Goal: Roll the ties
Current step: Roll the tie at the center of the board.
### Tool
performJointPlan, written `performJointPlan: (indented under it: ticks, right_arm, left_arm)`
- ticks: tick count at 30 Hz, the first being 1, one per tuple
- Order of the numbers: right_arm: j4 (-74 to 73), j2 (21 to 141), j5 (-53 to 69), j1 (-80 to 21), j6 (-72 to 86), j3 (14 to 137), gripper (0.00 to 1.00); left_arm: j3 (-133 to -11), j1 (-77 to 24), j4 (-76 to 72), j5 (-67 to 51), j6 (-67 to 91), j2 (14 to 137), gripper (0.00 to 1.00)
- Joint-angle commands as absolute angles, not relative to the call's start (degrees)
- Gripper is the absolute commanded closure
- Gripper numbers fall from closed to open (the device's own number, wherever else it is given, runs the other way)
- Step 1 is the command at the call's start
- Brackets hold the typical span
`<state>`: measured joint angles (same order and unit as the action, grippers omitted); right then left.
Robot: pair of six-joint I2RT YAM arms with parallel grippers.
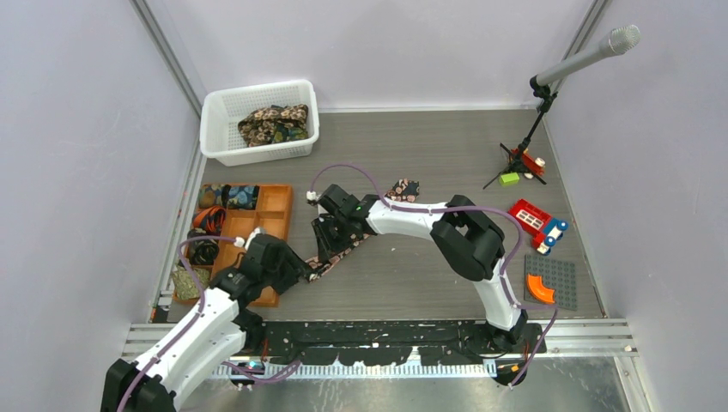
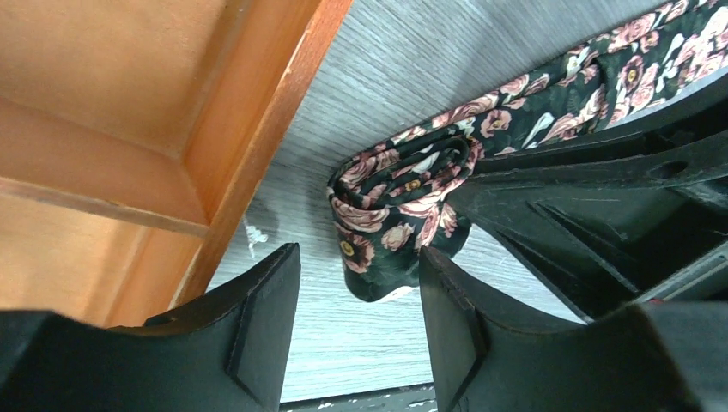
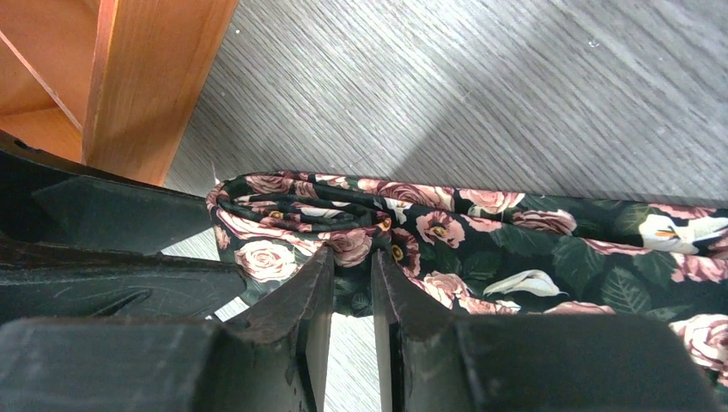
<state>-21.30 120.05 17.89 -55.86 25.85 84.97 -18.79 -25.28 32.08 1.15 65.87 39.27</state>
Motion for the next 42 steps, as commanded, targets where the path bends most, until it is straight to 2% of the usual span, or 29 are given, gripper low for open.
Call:
performJointPlan:
  ticks: [1,14,27,42]
  right_arm:
    - [-20.0,121.5,17.1,-55.7,25.8,82.8,0.73]
    - [-18.5,121.2,17.2,-55.6,26.4,81.0,0.73]
    - [-18.2,120.7,16.9,-55.6,26.7,80.0,0.73]
    - [-17.8,118.1,15.7,-55.6,27.6,77.4,0.73]
  left_arm:
    - [-16.7,-25.5,26.9,1.6,69.2,38.4,0.45]
    - [-14.1,-25.9,26.0,4.1,72.7,37.9,0.47]
    - [-13.0,-27.1,24.8,6.5,73.7,40.6,0.56]
    - [-13.2,-29.1,23.3,9.8,74.4,44.2,0.52]
